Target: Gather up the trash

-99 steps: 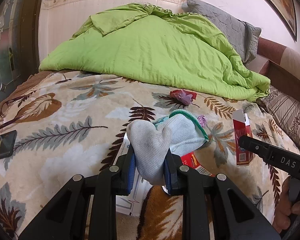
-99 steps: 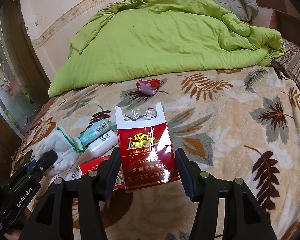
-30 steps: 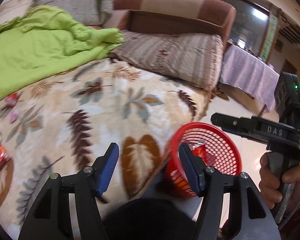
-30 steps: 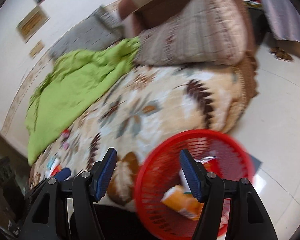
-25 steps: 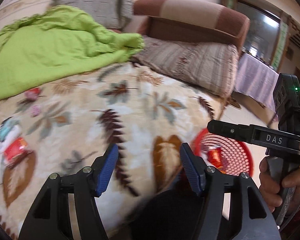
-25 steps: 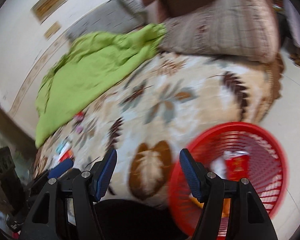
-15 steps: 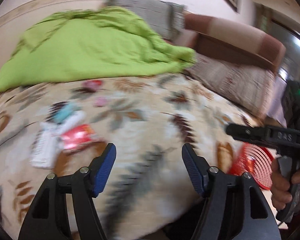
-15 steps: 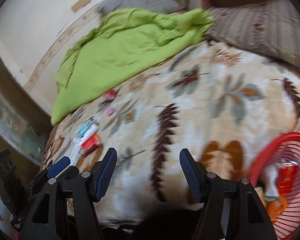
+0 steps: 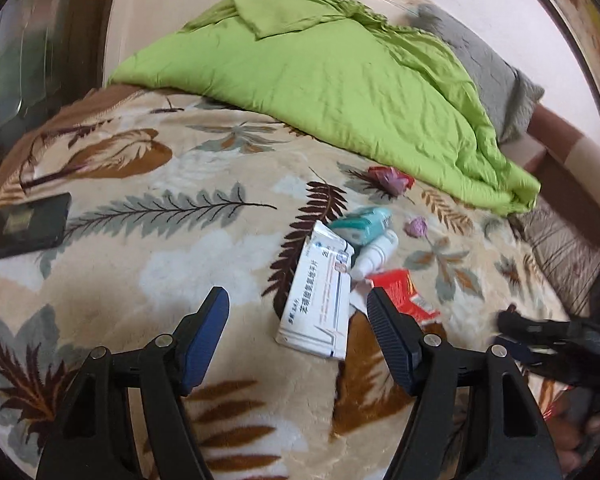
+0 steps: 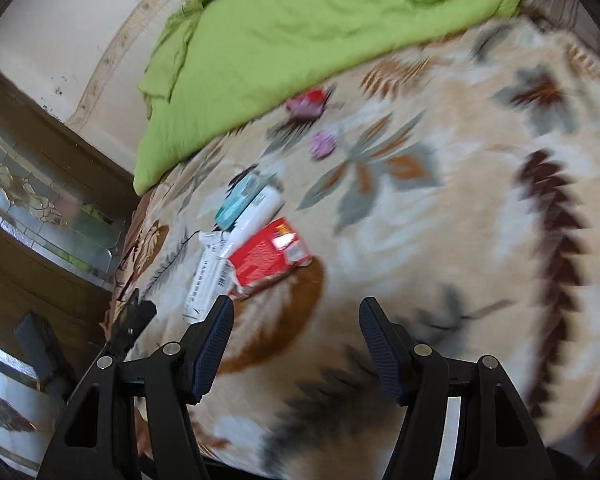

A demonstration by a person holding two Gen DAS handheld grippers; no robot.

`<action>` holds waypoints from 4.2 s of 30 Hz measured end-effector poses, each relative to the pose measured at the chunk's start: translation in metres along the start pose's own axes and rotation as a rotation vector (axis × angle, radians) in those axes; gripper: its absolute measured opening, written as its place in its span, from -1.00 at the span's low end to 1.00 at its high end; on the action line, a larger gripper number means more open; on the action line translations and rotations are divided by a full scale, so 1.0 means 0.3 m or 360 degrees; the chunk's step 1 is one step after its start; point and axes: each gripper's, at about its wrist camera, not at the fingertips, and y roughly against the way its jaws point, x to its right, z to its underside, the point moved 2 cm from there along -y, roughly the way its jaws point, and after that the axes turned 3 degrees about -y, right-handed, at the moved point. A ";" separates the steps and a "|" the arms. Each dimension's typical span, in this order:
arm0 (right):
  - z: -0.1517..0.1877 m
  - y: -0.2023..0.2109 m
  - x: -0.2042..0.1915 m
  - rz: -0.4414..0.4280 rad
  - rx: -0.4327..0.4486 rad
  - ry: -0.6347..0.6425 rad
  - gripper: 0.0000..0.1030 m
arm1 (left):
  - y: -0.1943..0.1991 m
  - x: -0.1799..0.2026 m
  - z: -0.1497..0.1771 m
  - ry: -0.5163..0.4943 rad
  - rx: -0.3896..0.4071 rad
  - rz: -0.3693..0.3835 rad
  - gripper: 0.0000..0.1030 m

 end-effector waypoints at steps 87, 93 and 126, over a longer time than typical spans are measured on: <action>-0.142 -0.037 -0.042 0.0014 0.0325 0.0294 -0.88 | -0.122 0.268 0.013 -0.0401 0.0070 -0.0077 0.00; -0.142 -0.037 -0.042 0.0012 0.0324 0.0297 -0.88 | -0.122 0.268 0.012 -0.0402 0.0070 -0.0075 0.00; 0.024 0.477 0.275 0.0052 0.0556 -0.0038 -0.88 | 0.034 0.582 0.192 -0.0608 0.0029 0.0290 0.00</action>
